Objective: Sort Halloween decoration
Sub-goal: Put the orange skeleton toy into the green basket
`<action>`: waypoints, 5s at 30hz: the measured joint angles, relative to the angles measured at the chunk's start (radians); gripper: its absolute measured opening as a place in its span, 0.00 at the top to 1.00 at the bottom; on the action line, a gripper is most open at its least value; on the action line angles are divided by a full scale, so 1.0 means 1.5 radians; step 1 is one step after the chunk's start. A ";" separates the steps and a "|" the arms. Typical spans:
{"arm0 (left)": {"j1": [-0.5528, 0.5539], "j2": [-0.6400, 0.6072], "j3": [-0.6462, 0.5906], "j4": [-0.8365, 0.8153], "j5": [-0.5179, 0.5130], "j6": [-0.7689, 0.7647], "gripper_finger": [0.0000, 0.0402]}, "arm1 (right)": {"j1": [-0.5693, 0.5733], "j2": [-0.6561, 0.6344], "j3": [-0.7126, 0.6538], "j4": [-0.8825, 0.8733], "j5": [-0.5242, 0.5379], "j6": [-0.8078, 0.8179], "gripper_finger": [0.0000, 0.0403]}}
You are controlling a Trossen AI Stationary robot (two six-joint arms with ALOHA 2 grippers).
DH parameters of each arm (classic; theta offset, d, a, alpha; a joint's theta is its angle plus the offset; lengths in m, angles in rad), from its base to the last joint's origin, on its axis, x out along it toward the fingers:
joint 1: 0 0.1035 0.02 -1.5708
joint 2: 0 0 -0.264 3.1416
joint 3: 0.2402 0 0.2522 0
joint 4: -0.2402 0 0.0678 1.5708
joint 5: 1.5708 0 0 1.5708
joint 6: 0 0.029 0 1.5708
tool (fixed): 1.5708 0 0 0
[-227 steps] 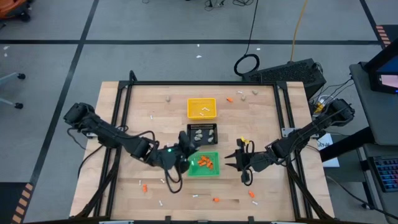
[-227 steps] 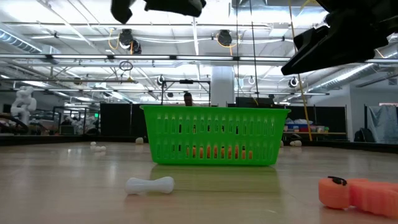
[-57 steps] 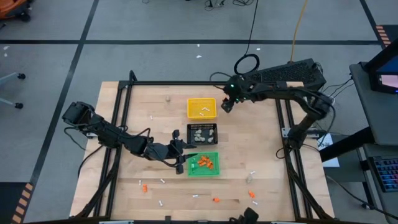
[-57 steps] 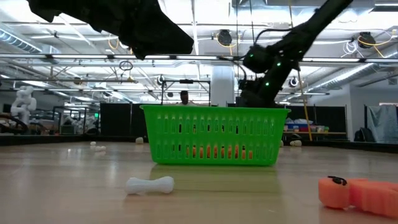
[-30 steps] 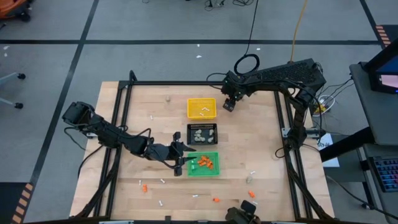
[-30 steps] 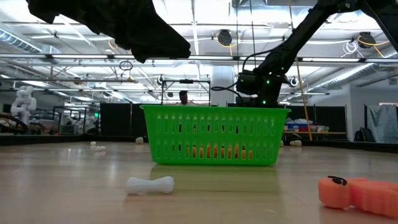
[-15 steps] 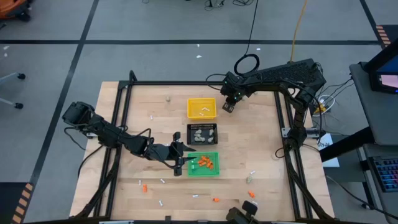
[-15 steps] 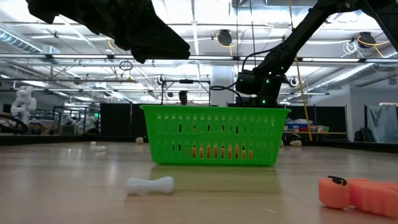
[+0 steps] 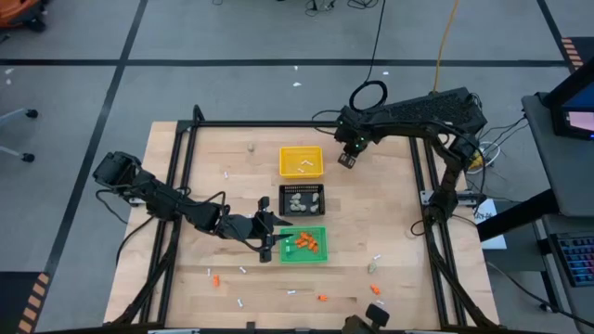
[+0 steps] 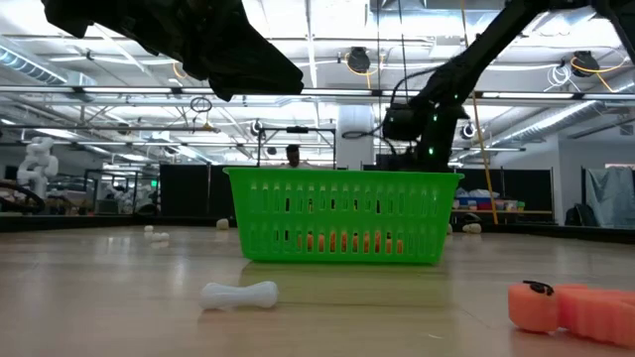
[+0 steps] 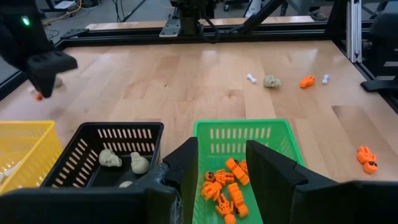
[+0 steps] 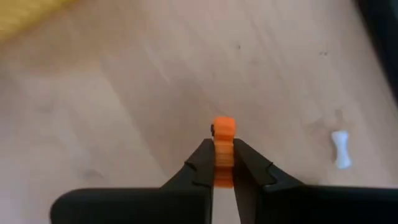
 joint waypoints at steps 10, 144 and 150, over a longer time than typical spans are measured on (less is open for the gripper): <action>0.000 0.000 0.000 0.000 0.000 0.000 0.67 | 0.076 -0.137 -0.010 -0.119 -0.006 0.041 0.96; -0.013 0.008 -0.001 0.015 -0.106 -0.100 0.67 | 0.572 -0.625 -0.664 0.855 0.001 -0.235 0.96; -0.013 0.008 -0.001 0.015 -0.106 -0.100 0.67 | 0.572 -0.625 -0.664 0.855 0.001 -0.124 0.96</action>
